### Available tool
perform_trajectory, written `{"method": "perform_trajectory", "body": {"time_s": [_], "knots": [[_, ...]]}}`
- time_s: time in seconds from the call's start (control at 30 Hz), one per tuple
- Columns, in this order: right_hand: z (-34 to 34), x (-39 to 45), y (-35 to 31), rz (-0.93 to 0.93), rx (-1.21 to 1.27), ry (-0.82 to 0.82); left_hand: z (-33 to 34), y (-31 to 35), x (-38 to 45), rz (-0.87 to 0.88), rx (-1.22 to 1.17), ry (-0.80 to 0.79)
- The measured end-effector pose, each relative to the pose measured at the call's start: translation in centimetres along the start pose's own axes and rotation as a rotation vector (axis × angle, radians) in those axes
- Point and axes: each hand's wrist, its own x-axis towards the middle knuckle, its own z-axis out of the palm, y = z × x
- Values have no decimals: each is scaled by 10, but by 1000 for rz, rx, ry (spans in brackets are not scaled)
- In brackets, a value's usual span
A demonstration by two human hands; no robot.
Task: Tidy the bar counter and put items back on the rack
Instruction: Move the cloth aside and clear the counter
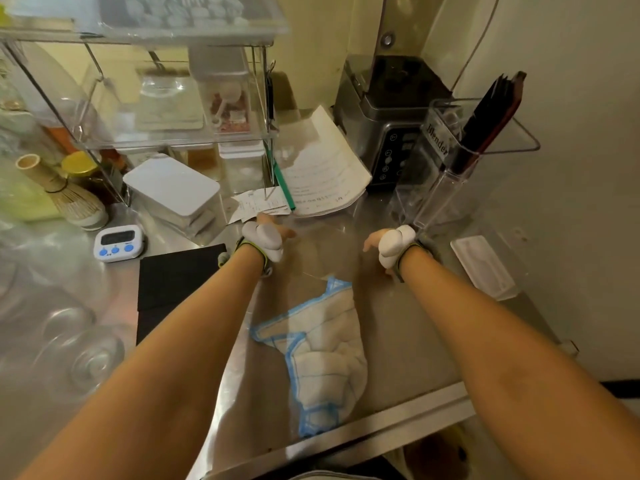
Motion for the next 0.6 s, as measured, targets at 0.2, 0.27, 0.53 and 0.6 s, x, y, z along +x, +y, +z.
{"method": "perform_trajectory", "body": {"time_s": [0.2, 0.27, 0.53, 0.6], "knots": [[5, -3, 2, 27, -5, -45, 1, 0, -2, -15, 62, -83], [7, -1, 4, 65, 27, -42, 3, -1, -2, -15, 59, -86], [-7, -13, -8, 40, 131, -17, -6, 15, -12, 106, 7, -97], [-9, -13, -9, 23, 146, -6, -6, 19, -13, 153, -133, -84]]}}
